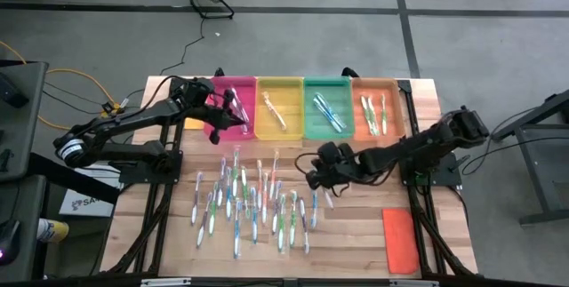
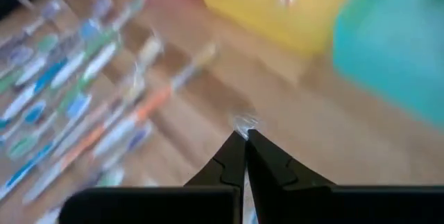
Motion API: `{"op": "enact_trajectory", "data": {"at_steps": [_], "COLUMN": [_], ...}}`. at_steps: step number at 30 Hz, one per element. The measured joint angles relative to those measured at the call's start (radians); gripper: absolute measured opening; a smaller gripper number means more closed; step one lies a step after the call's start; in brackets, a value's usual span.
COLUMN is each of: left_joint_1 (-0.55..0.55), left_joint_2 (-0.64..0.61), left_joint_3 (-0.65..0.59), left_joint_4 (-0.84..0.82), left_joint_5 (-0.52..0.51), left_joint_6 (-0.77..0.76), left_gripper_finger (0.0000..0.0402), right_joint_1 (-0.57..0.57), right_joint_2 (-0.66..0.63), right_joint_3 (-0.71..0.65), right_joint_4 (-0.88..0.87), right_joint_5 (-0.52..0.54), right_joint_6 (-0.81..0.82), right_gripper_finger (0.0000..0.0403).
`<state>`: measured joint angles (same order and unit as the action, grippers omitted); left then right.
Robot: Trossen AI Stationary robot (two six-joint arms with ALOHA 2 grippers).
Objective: Pick & Place Toothbrushes
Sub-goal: Put the purple toothbrush into the pink bin
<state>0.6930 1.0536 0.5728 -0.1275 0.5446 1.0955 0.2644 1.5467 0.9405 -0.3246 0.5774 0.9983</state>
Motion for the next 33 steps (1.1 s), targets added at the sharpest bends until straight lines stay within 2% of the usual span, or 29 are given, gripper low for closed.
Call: {"op": "enact_trajectory", "data": {"at_steps": [5,8,11,17,21,26,33], "left_joint_1": [-0.002,-0.031,-0.084,-0.203,-0.247,-0.273,-0.276], "left_joint_2": [0.025,0.051,0.08,0.148,0.182,0.214,0.248], "left_joint_3": [0.0,0.0,0.0,0.0,0.0,0.0,0.001], "left_joint_4": [0.069,0.109,0.169,0.385,0.533,0.691,0.843], "left_joint_5": [0.054,0.059,0.063,0.055,0.017,-0.041,-0.038], "left_joint_6": [-0.109,-0.175,-0.245,-0.352,-0.426,-0.525,-0.673], "left_gripper_finger": [0.0012,0.0029,0.007,0.0173,0.0215,0.0229,0.023], "right_joint_1": [-0.072,-0.118,-0.161,-0.222,-0.239,-0.242,-0.269], "right_joint_2": [0.0,0.0,0.001,0.006,0.006,0.006,0.058], "right_joint_3": [0.0,0.0,0.0,0.0,0.0,0.0,0.0], "right_joint_4": [0.208,0.372,0.51,0.712,0.808,0.937,1.159], "right_joint_5": [0.059,0.046,0.003,-0.053,-0.087,-0.13,-0.256], "right_joint_6": [-0.279,-0.46,-0.614,-0.813,-0.909,-1.037,-1.171], "right_gripper_finger": [0.0003,0.0003,0.0003,0.0003,0.0003,0.0003,0.0003]}}
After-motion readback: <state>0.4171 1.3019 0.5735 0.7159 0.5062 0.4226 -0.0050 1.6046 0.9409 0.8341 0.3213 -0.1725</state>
